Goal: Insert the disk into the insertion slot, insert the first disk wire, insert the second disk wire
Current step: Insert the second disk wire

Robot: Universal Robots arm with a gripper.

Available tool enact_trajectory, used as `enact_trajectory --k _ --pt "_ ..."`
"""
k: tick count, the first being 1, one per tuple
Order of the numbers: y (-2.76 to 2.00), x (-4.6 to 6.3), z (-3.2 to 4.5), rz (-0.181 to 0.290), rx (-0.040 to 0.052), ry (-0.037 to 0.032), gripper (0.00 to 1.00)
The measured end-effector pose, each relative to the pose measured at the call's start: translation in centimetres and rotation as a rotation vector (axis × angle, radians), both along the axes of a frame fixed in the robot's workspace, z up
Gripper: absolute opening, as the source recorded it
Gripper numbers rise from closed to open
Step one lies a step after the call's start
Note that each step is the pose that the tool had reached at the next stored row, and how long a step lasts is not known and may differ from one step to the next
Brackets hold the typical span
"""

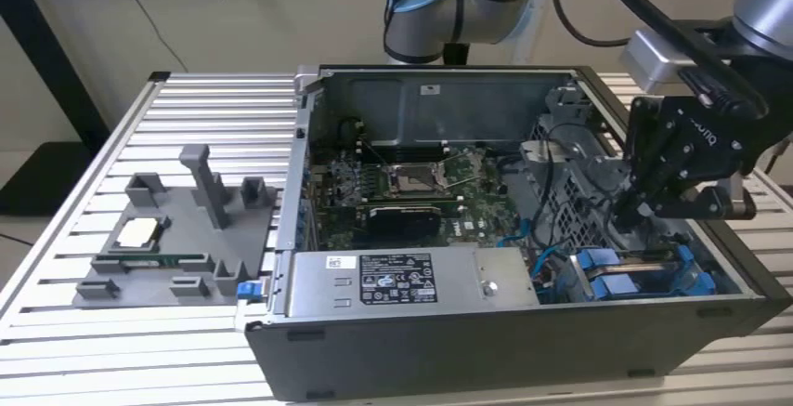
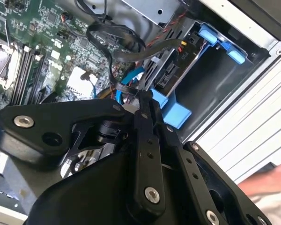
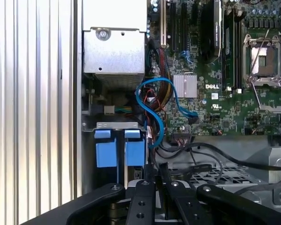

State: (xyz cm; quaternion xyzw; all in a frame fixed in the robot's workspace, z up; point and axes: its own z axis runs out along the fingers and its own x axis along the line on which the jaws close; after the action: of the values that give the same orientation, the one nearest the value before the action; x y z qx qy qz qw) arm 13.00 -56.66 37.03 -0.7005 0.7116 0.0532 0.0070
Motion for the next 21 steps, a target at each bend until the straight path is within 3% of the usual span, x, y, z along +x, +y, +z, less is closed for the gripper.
enact_trajectory --k 9,15,19,21 --pt "-1.70 0.0 -0.98 0.000 0.0006 -0.0257 0.16" --pt "-1.73 -0.1 -1.60 0.001 0.0040 -0.0624 0.16" --pt "-1.70 -0.1 -1.89 0.000 0.0121 -0.0795 0.16" --pt "-1.64 -0.2 -2.02 0.000 0.0135 -0.0938 0.16"
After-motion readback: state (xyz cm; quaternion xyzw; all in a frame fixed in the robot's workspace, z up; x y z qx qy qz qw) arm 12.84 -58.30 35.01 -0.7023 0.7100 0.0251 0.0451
